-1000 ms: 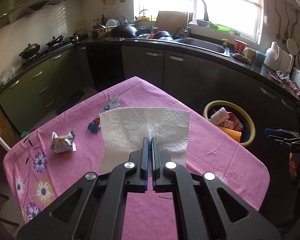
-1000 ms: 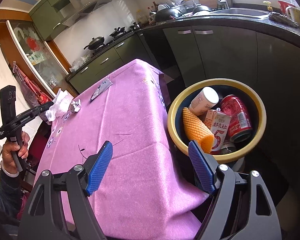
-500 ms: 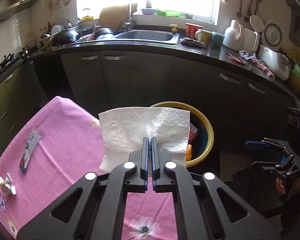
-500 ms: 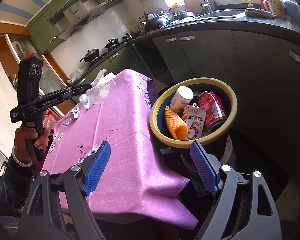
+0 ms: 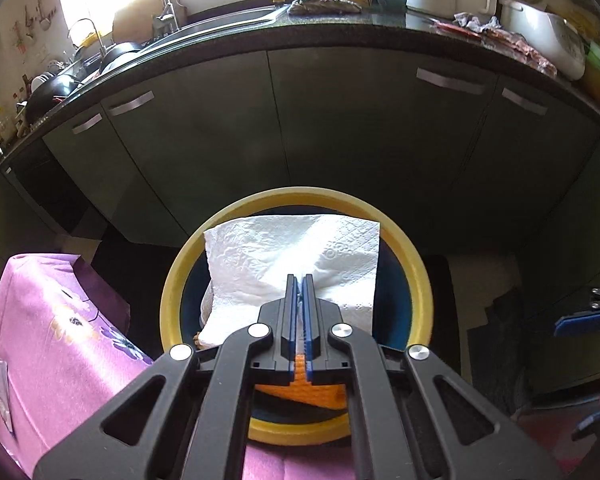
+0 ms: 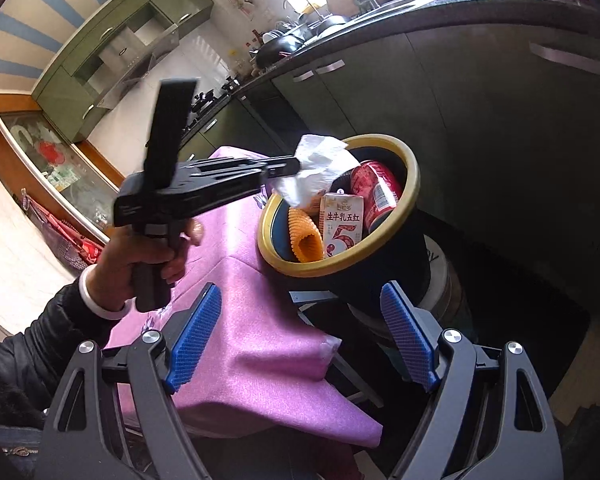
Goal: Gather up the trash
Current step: 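Move both tools back toward the table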
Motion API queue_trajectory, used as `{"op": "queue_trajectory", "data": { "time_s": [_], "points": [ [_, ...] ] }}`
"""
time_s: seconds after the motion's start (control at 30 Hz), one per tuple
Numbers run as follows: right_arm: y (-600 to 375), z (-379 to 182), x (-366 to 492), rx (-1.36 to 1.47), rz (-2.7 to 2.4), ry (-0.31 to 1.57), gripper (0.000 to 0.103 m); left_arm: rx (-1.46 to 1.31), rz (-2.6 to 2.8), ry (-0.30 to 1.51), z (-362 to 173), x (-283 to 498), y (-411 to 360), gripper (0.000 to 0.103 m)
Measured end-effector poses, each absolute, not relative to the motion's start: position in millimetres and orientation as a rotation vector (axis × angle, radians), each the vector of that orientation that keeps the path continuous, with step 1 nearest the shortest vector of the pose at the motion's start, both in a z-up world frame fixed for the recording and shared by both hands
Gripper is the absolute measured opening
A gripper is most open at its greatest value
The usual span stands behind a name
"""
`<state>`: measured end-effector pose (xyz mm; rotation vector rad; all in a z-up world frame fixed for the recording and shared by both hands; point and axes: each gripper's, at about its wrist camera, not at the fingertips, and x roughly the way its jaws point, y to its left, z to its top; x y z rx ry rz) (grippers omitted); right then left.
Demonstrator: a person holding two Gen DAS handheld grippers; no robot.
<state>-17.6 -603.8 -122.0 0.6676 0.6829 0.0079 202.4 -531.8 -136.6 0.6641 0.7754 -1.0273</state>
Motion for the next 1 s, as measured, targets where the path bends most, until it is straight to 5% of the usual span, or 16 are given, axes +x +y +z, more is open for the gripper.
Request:
{"op": "queue_trajectory", "data": {
  "time_s": [0.07, 0.13, 0.4, 0.63, 1.0],
  "points": [
    [-605.7, -124.0, -16.5, 0.675, 0.015, 0.688, 0.081, 0.692, -1.020, 0.754, -141.7, 199.0, -536.9, 0.011],
    [-606.9, -125.9, -15.0, 0.680, 0.021, 0.693, 0.081, 0.696, -1.032, 0.736, -141.4, 193.8, -539.9, 0.030],
    [-603.7, -126.9, -9.0, 0.681, 0.033, 0.702, 0.081, 0.543, -1.035, 0.731, -106.0, 200.6, -494.7, 0.037],
    [-581.4, -120.8, 3.3, 0.639, 0.063, 0.722, 0.082, 0.311, -0.940, 0.659, -68.4, 205.5, -376.7, 0.072],
    [-475.0, -95.0, 77.7, 0.446, 0.246, 0.795, 0.082, 0.069, -0.480, 0.644, -75.9, 251.5, -124.5, 0.080]
  ]
}}
